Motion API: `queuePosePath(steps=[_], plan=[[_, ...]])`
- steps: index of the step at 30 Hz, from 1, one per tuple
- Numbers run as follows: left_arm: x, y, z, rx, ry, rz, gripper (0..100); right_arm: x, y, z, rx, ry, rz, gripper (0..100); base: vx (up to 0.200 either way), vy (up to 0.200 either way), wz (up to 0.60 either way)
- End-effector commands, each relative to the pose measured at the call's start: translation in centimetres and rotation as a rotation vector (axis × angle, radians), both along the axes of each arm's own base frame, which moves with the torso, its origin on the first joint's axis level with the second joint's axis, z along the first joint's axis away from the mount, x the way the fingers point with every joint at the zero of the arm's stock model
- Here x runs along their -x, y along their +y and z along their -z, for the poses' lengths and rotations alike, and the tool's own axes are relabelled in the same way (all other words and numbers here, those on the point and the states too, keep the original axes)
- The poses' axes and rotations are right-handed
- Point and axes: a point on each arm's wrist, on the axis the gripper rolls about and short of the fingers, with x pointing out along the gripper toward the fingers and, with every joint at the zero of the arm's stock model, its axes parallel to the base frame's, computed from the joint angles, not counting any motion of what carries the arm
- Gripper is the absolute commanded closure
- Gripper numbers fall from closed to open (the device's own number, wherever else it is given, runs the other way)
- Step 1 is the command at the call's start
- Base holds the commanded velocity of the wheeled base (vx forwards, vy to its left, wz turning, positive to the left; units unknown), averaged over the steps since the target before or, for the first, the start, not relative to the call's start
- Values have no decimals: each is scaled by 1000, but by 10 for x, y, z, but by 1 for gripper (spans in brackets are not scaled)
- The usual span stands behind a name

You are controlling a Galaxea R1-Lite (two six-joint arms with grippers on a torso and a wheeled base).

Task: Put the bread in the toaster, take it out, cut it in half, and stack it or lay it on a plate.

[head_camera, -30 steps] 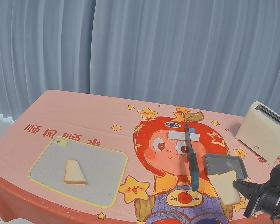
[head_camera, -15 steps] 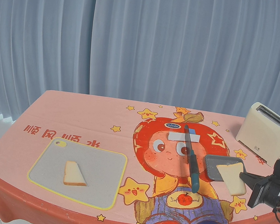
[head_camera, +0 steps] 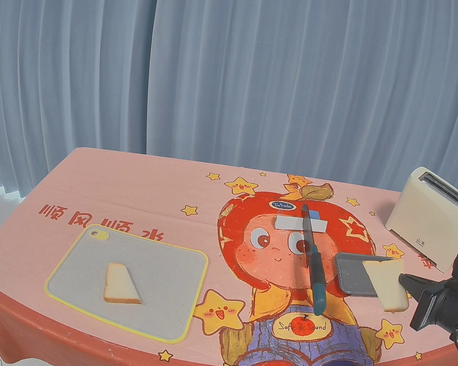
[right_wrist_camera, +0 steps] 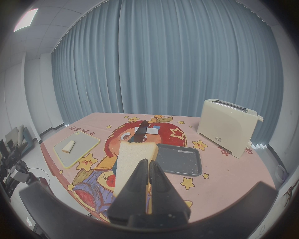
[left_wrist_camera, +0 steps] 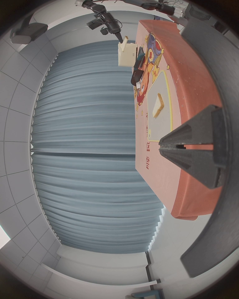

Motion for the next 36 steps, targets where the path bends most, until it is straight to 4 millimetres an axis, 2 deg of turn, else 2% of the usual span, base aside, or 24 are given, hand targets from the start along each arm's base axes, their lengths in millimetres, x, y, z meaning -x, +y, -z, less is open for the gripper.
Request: queuePosePath(steps=[1,5,15,20,27,36], plan=[[0,0,5,1,4,0,100,4,-1,-4,-8,-23,-1,100,0,0,0],[0,0,5,1,4,-1,100,8,-4,-9,-17,-43,-3,100,0,0,0],[0,0,5,1,4,-1,100,5,-3,-6,-10,-30,4,100,0,0,0],[0,0,5,1,4,0,100,3,-3,-11,-3,-45,0,100,0,0,0],[0,0,5,1,4,-1,100,-17,5,-30,-40,-77,16,100,0,0,0],[0,0,5,1,4,0,100,-23,8,-13,-2,-13,11,100,0,0,0]])
